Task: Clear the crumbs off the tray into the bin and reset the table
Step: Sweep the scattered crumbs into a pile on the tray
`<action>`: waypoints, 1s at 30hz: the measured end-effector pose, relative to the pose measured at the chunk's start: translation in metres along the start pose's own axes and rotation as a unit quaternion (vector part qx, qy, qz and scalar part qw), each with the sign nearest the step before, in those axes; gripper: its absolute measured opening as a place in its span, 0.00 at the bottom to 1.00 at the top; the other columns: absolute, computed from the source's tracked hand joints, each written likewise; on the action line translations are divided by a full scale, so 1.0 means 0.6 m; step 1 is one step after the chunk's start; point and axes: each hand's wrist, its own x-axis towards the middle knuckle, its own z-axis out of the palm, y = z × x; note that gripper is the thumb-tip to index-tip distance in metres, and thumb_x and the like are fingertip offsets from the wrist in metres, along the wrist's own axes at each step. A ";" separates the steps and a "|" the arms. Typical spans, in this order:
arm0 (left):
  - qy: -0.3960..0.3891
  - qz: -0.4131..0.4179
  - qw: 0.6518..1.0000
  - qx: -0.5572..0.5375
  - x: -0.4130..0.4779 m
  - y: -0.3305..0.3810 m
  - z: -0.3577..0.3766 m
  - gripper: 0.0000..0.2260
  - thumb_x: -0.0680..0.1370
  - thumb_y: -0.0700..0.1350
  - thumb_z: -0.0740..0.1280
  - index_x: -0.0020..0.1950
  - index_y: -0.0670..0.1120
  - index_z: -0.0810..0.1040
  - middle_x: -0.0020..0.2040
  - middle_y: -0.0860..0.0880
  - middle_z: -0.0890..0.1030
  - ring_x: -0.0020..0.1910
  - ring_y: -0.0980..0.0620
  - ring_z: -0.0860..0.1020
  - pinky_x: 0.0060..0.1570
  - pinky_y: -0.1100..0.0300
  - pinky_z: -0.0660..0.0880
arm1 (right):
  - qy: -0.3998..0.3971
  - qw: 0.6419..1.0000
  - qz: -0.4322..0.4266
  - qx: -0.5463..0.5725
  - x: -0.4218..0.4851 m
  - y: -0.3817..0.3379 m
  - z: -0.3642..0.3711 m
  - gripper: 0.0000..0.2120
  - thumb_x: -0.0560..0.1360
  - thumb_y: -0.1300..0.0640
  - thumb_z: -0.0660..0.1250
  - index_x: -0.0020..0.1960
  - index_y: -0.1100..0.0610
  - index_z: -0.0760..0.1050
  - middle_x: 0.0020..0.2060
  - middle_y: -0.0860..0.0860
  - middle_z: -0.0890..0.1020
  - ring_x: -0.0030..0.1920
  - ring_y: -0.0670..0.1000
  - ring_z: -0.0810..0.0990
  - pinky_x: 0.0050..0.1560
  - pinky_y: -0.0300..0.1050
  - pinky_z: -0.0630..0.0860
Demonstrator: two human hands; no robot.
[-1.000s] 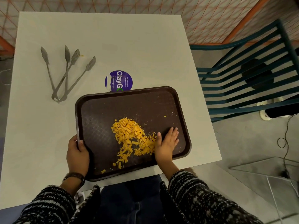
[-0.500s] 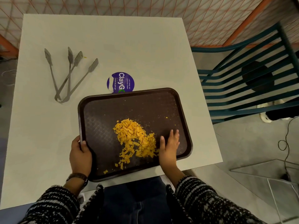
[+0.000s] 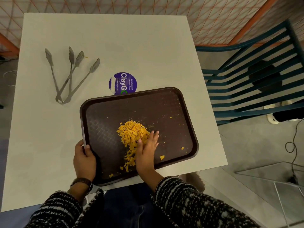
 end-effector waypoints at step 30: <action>-0.007 0.032 0.999 0.003 0.016 0.012 -0.004 0.15 0.81 0.43 0.54 0.67 0.42 0.67 0.58 0.38 0.77 0.56 0.38 0.74 0.53 0.51 0.69 | 0.009 0.986 -0.112 -0.123 0.116 0.064 -0.137 0.27 0.80 0.48 0.52 0.75 0.58 0.54 0.76 0.54 0.51 0.76 0.51 0.45 0.75 0.52 0.44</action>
